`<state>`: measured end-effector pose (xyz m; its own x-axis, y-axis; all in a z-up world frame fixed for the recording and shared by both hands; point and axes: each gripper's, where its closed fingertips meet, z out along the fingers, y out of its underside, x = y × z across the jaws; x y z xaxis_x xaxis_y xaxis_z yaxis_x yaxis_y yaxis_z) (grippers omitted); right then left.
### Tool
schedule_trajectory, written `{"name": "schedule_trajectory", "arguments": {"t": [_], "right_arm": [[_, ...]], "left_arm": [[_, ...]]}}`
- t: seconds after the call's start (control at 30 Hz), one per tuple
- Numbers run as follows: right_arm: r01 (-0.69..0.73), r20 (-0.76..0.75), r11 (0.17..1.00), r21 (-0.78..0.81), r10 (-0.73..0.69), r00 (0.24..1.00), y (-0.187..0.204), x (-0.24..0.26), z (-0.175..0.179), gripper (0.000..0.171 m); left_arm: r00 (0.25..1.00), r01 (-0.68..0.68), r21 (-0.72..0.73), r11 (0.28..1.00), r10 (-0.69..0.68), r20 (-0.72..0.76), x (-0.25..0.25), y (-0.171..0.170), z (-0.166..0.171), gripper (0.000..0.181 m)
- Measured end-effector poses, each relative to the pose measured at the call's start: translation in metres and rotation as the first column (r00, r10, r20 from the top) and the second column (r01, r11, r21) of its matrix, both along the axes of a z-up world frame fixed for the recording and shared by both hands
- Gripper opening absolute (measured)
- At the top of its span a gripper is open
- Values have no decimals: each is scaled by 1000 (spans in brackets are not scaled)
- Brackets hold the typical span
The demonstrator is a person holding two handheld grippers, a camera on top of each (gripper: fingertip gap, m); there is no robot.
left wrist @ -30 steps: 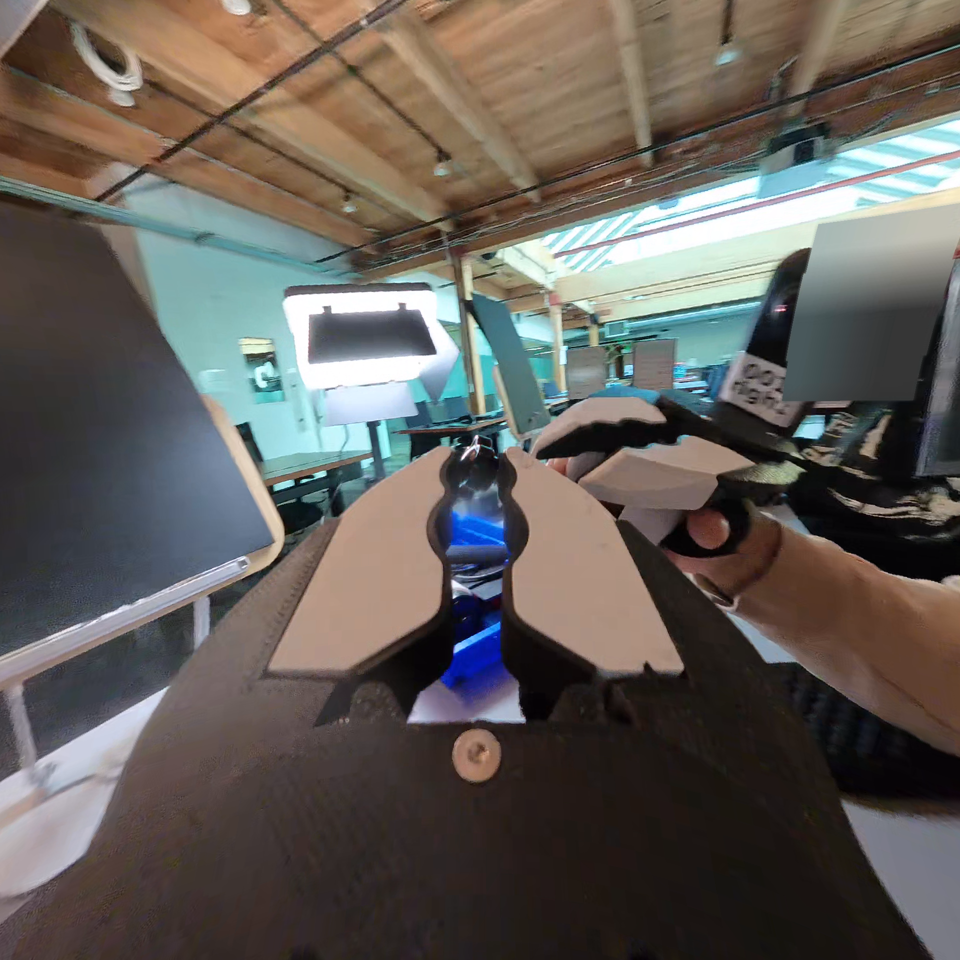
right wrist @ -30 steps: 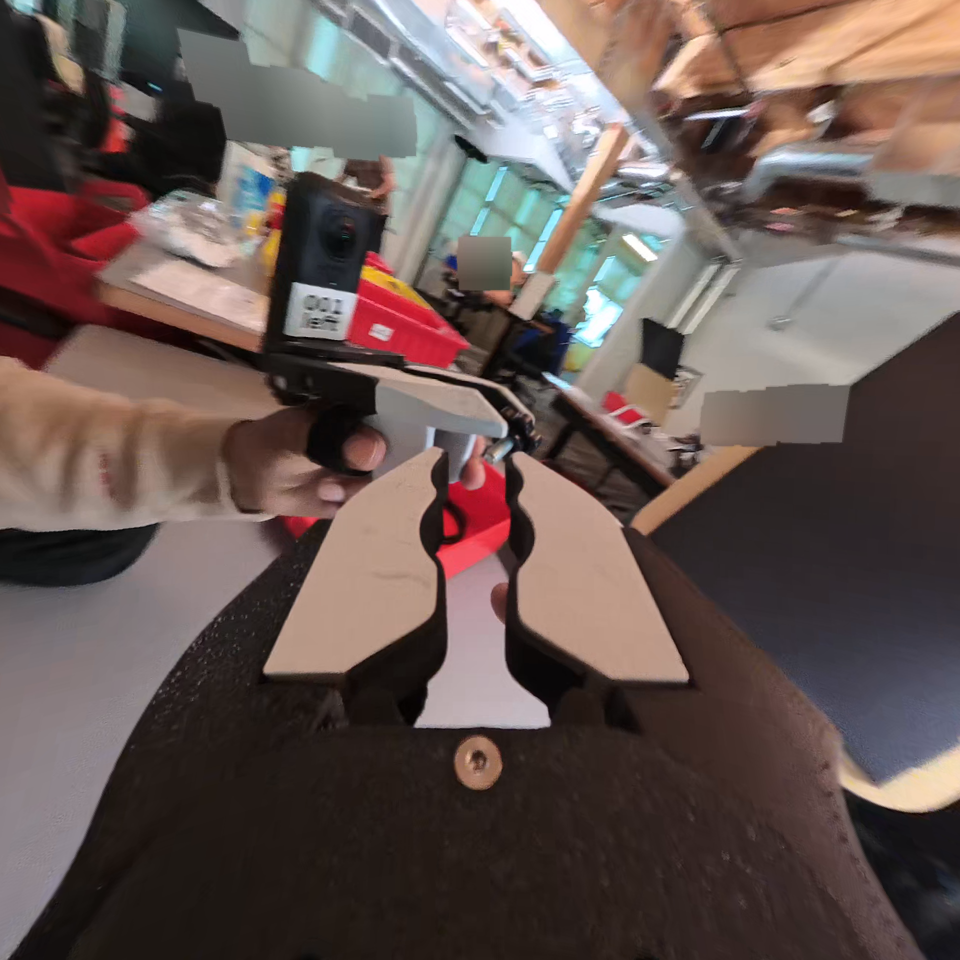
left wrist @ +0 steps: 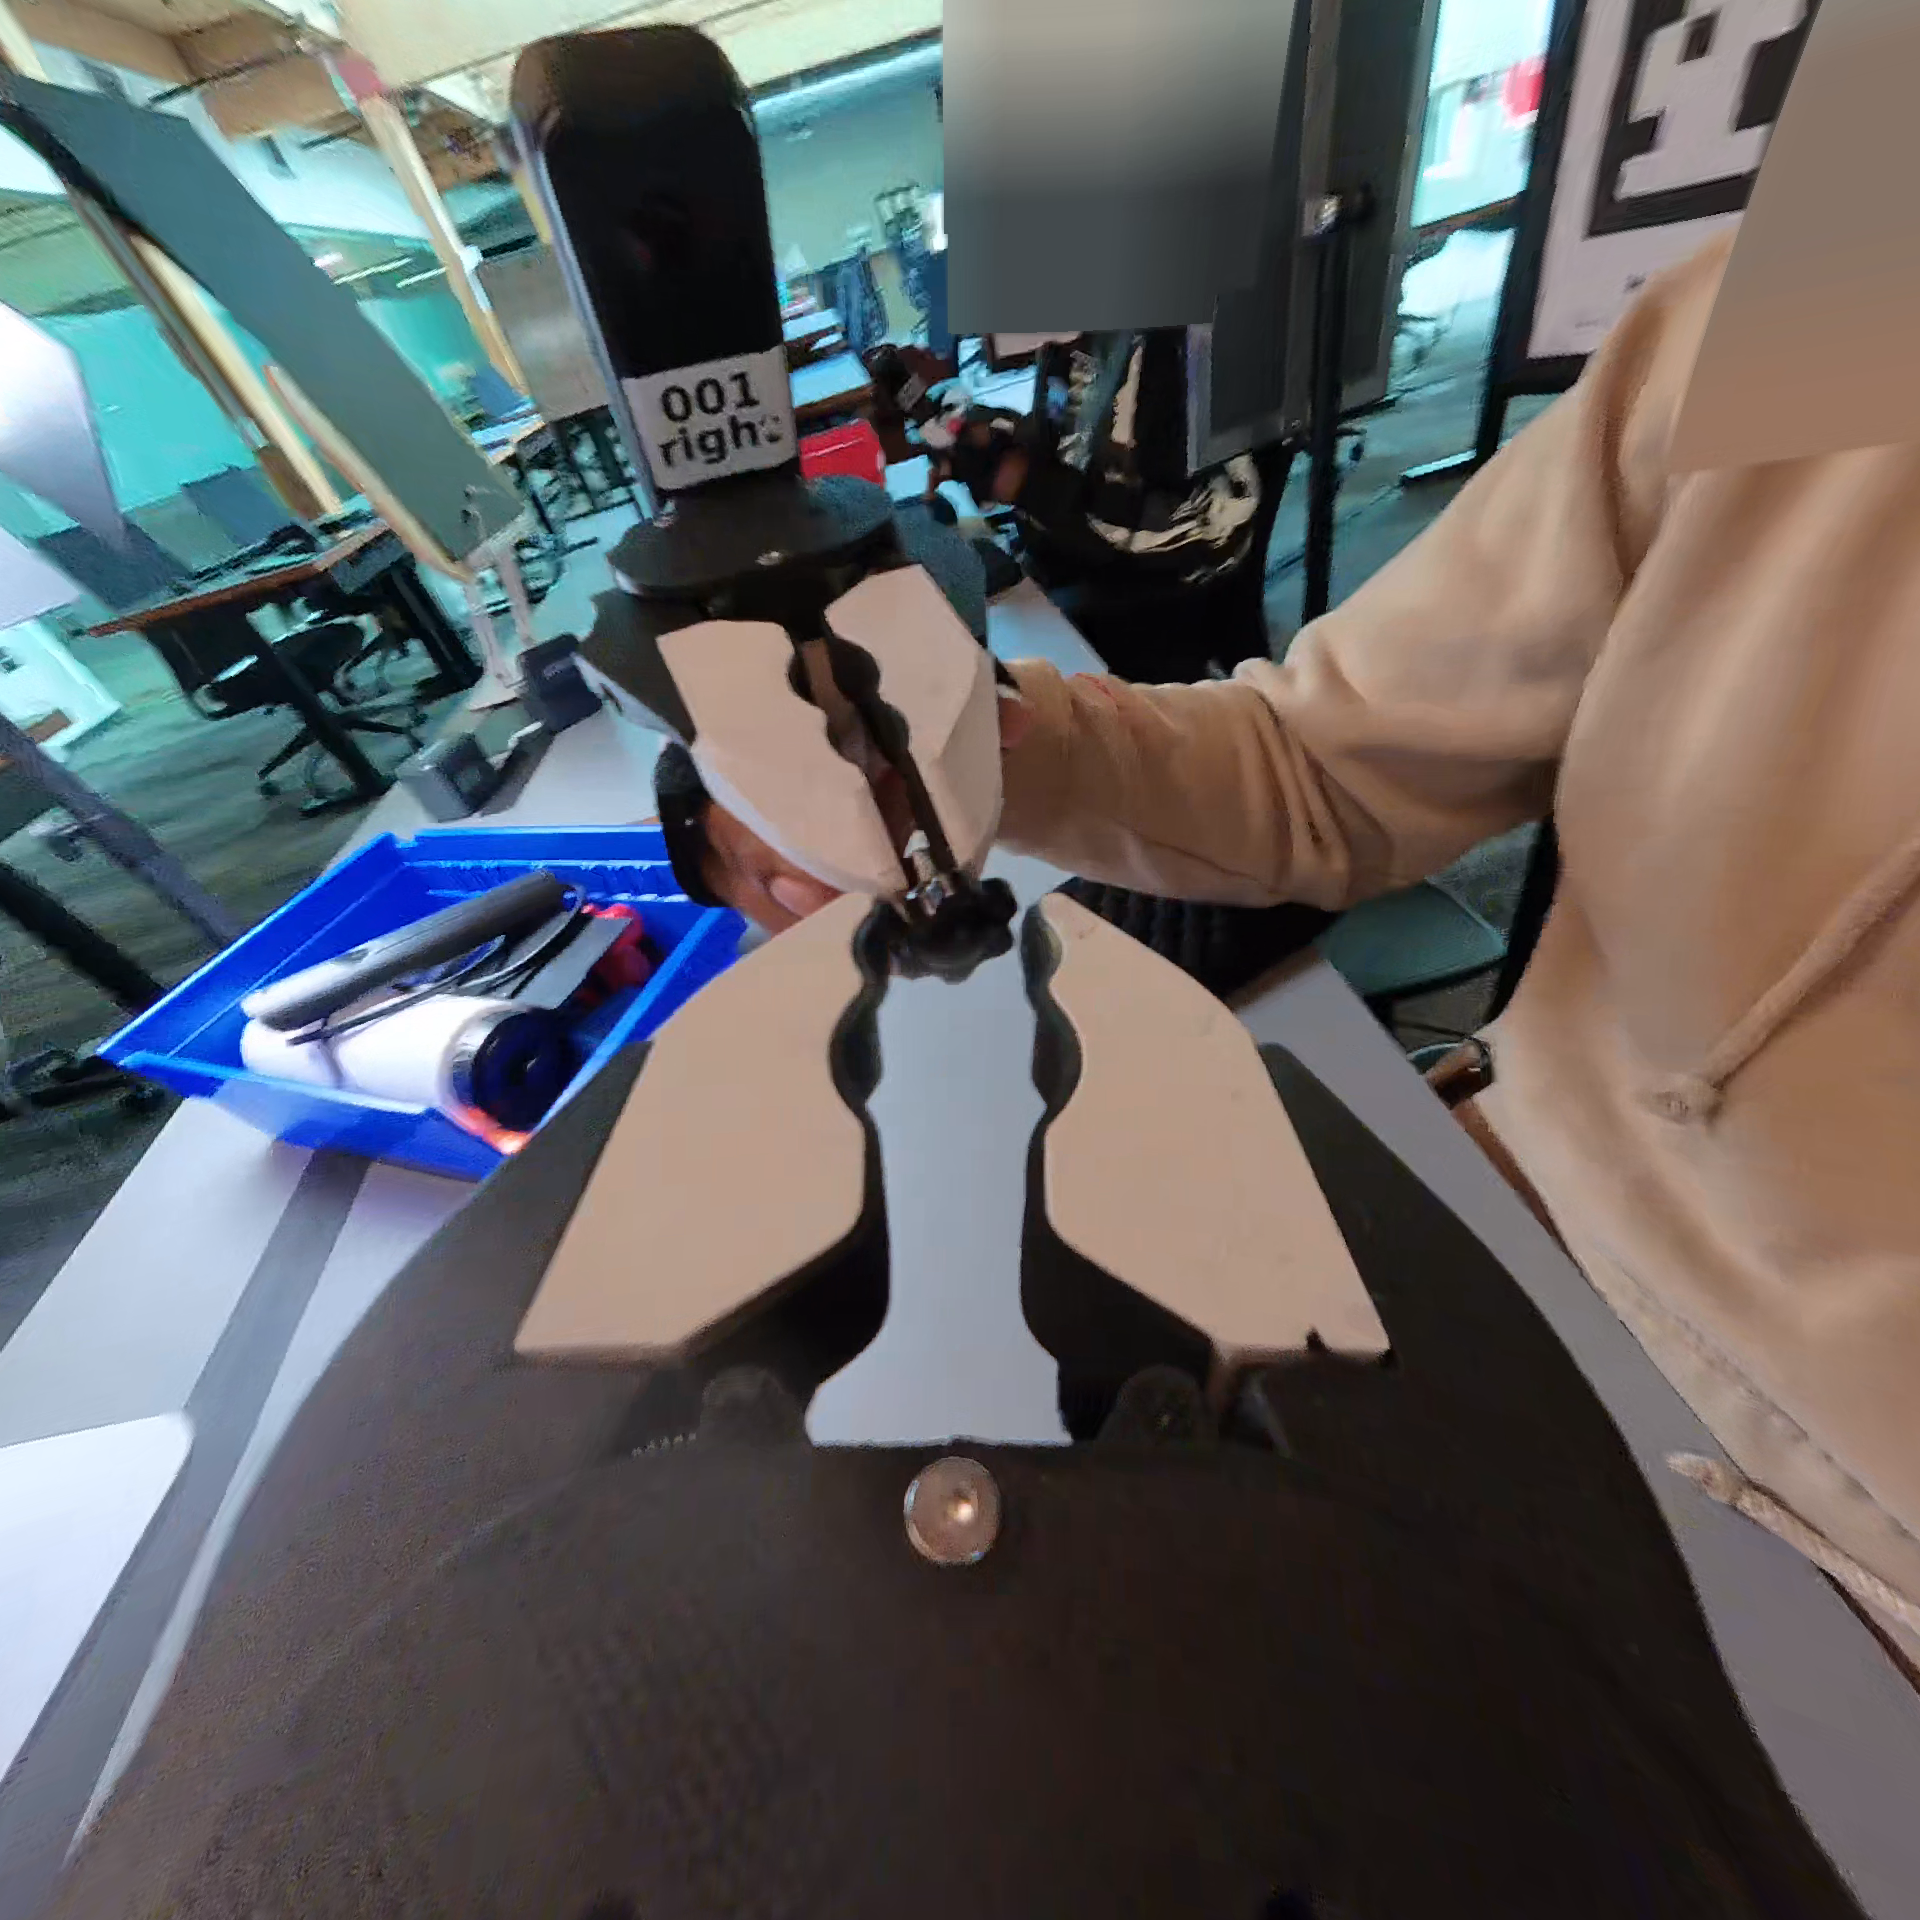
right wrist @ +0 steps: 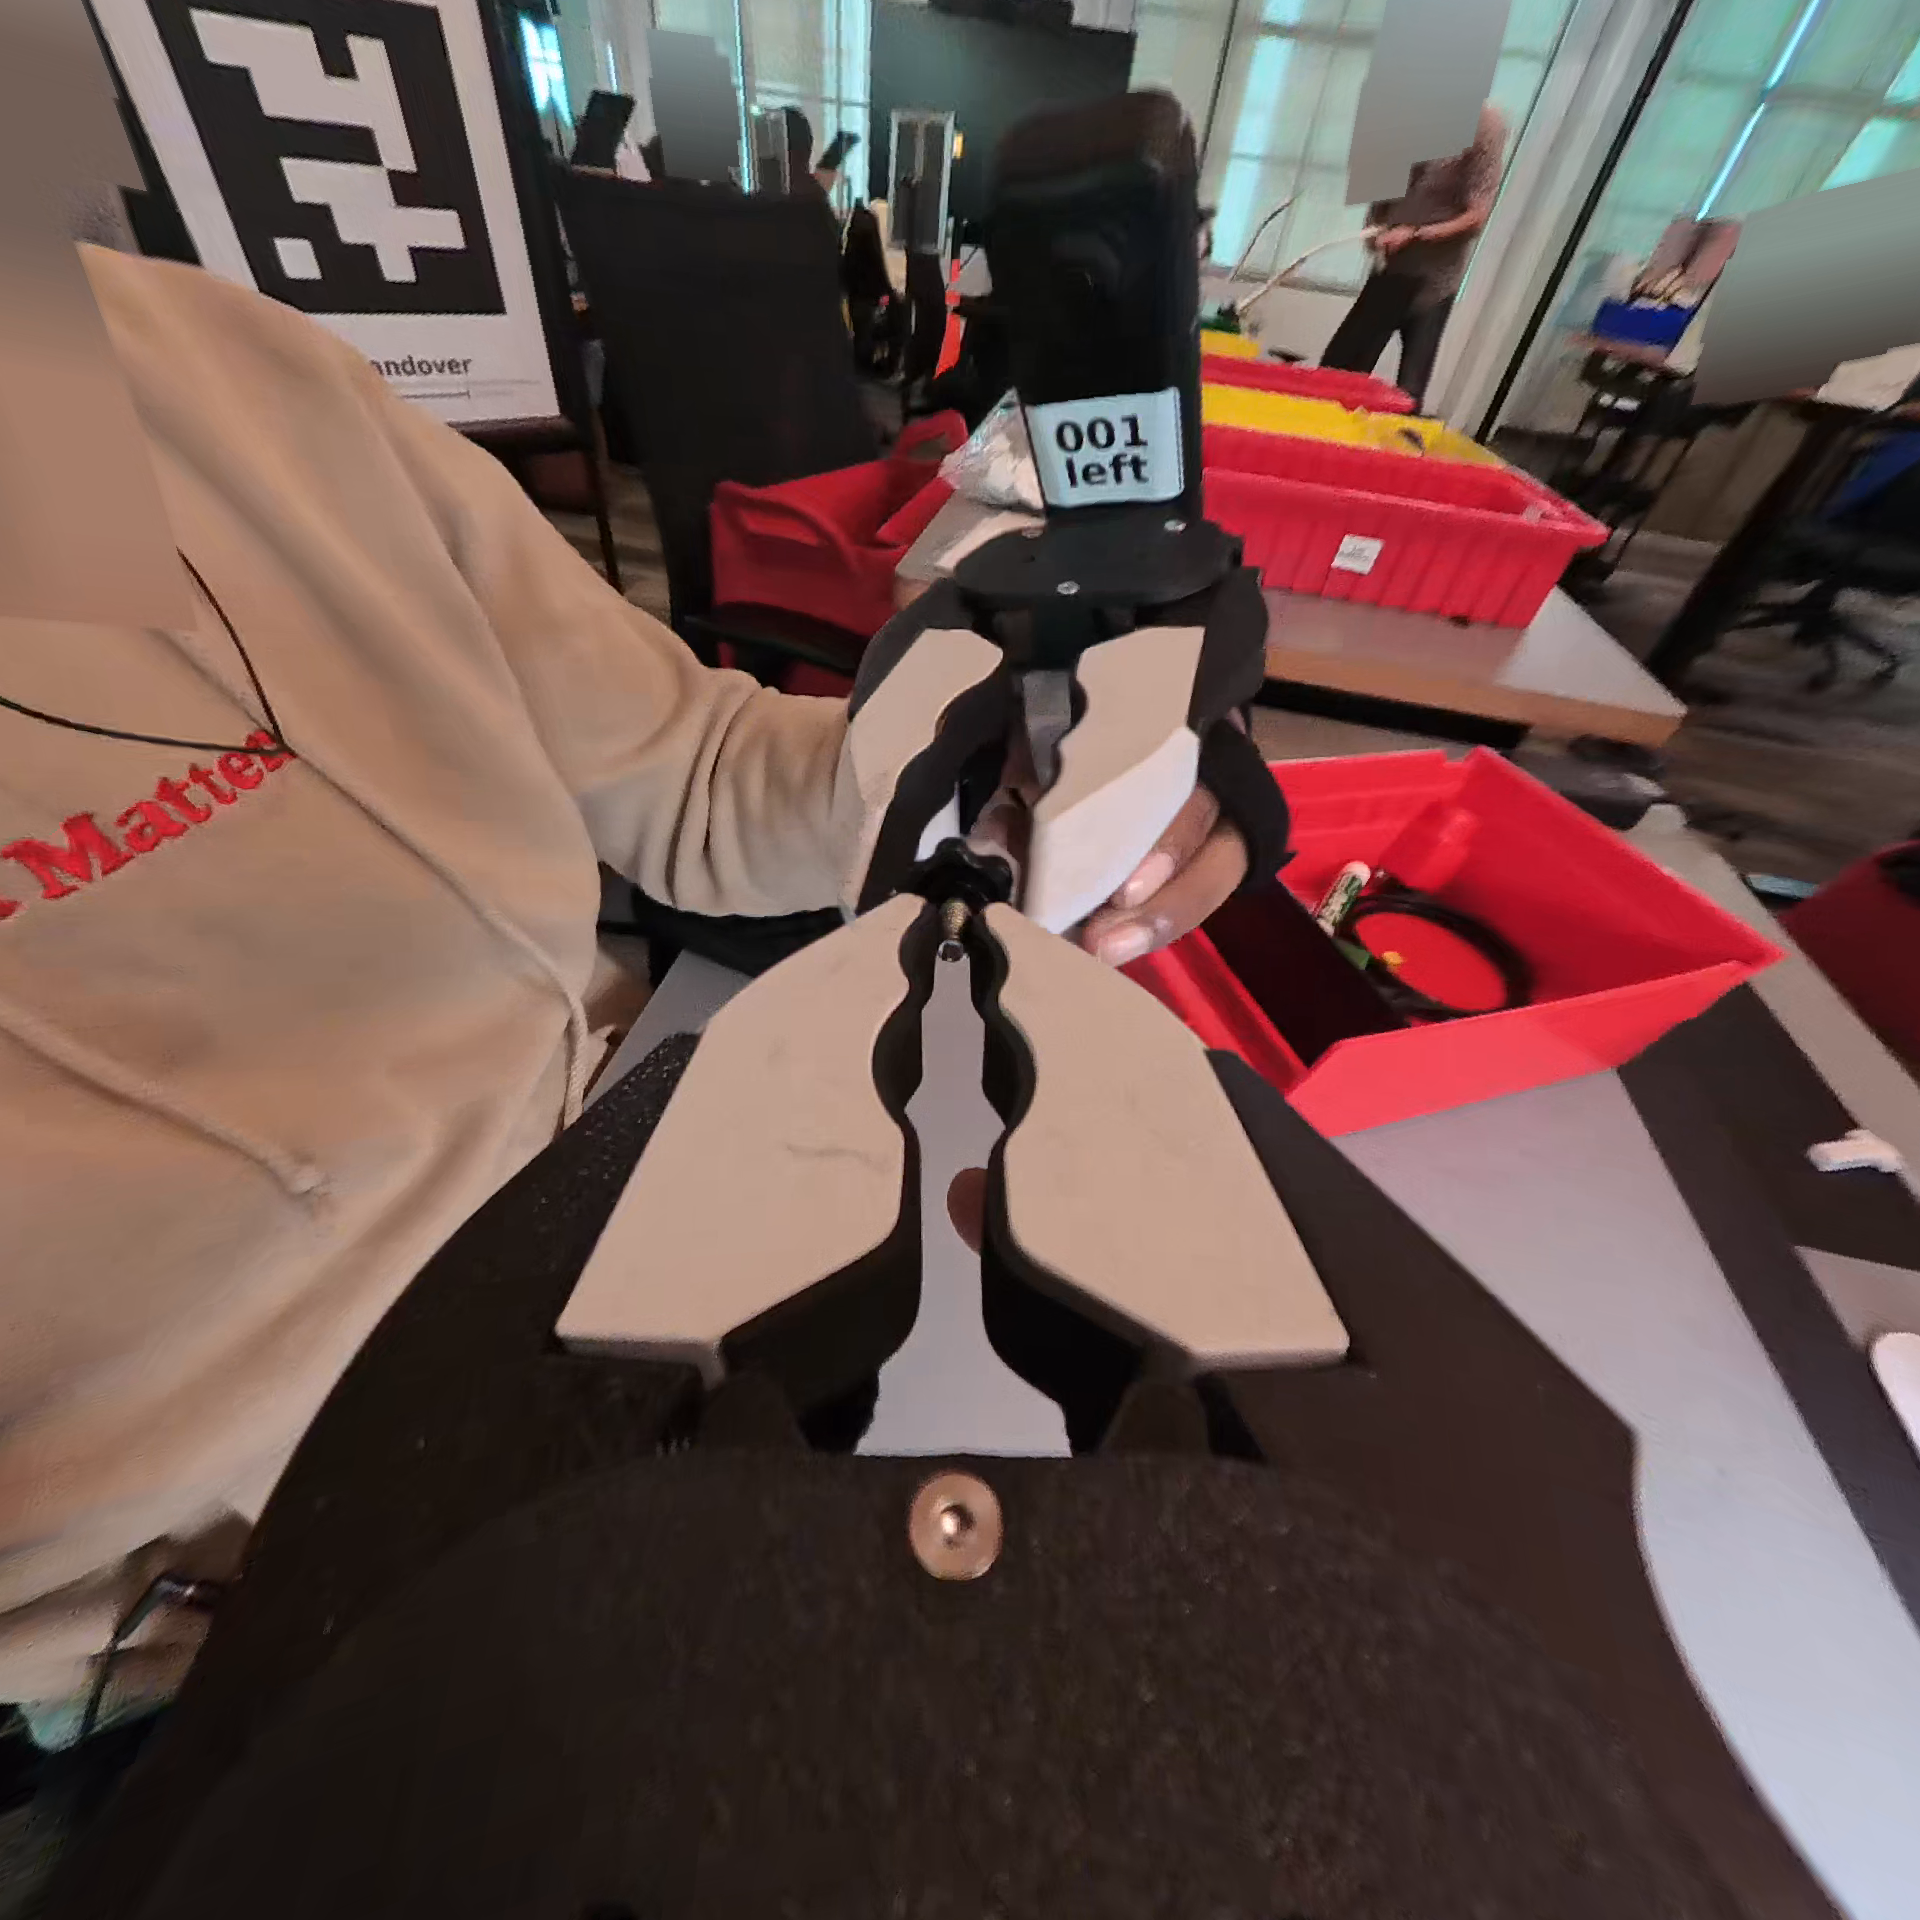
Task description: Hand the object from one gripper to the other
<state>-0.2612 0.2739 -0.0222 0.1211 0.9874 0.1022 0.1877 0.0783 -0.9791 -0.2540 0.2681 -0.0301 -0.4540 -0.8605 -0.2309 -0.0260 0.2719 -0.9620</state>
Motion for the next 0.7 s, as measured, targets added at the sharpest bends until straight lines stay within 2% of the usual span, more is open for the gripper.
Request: {"name": "schedule_trajectory", "arguments": {"t": [0.07,0.17,0.23,0.33,0.43,0.5,0.57,0.6,0.63,0.7], "right_arm": [[15,-12,1000,-6,-15,1000,5,3,0,5],[205,-78,979,18,-203,976,35,14,11,8],[392,-130,918,63,-382,915,60,24,21,10],[475,-146,880,12,-468,871,68,26,27,30],[589,-84,805,69,-583,808,78,25,22,44],[636,-3,762,125,-640,768,84,23,10,47],[650,63,745,150,-663,746,87,22,-1,30],[658,95,731,180,-679,728,90,26,-6,26],[654,124,731,195,-680,723,90,28,-9,26],[660,123,720,215,-690,713,92,37,-7,26]], "left_arm": [[997,-70,13,997,70,12,6,10,0,23],[960,-271,20,962,268,81,16,40,10,22],[876,-467,86,880,448,176,19,67,16,22],[734,-675,231,701,606,305,19,93,18,23],[669,-743,330,583,629,395,22,94,17,22],[665,-747,409,524,613,428,27,90,11,22],[660,-747,477,464,604,447,31,90,3,23],[664,-741,501,446,597,450,33,91,0,23],[670,-736,509,446,590,451,34,91,-3,23],[693,-720,436,540,593,410,35,91,-4,26]]}}
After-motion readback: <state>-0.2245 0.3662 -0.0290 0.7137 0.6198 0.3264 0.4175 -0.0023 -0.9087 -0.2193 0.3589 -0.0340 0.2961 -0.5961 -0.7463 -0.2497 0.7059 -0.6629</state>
